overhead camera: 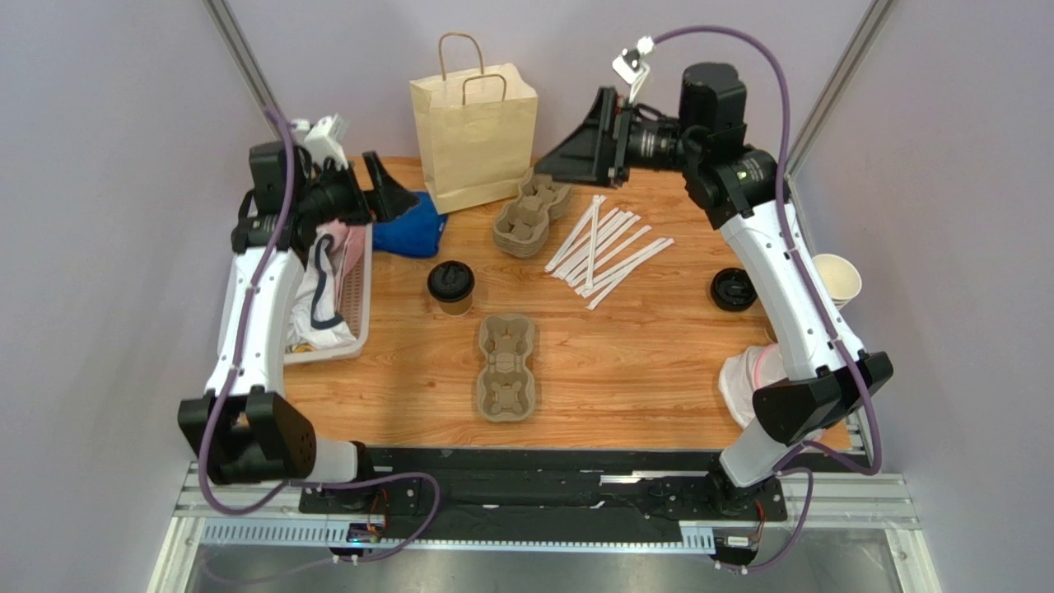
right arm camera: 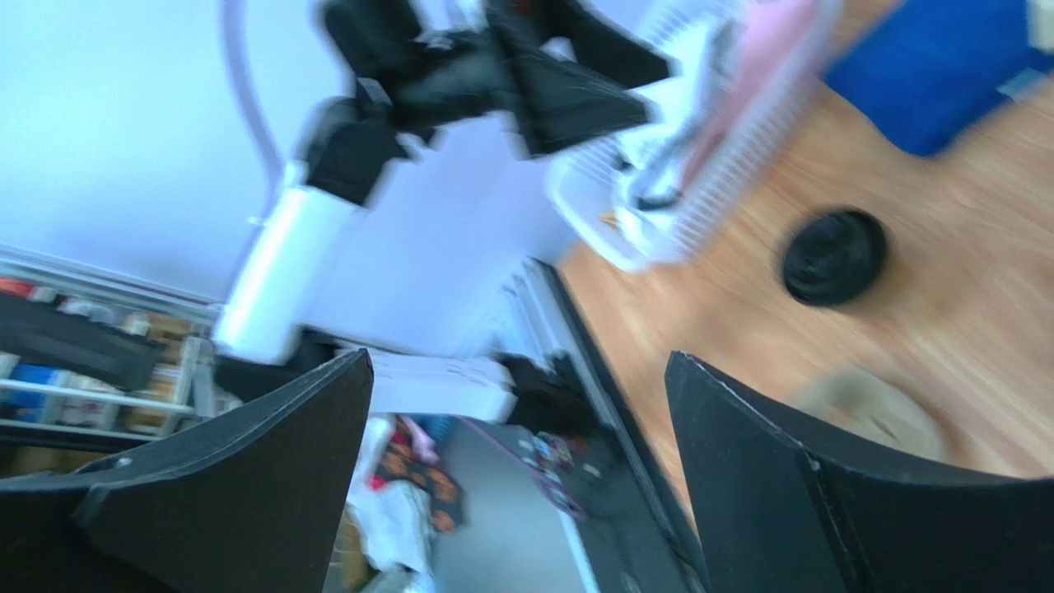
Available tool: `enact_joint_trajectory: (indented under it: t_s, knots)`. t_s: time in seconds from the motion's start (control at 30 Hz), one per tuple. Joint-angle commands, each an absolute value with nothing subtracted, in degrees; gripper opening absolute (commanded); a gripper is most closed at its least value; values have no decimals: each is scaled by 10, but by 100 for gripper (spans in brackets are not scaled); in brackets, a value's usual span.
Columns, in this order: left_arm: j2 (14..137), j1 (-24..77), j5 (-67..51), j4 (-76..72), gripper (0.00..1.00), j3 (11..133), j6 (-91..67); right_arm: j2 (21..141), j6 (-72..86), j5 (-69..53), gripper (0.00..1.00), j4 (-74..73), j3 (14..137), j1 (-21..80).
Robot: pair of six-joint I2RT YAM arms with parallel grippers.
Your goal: Pack the takeout coffee
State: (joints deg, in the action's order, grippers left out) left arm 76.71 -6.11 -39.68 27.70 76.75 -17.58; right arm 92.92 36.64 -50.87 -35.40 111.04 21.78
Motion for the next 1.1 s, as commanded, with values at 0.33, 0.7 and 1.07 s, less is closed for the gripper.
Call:
enact_joint_trajectory:
  t_s: [0.33, 0.7, 1.07]
  knots:
    - [1255, 39, -307, 241, 99, 1399, 269, 1059, 817, -478, 100, -66, 1243, 200]
    - [1363, 54, -307, 194, 99, 1458, 435, 1078, 827, -479, 100, 27, 1246, 183]
    - [1419, 67, -272, 210, 89, 1457, 585, 1085, 699, -510, 100, -37, 1205, 180]
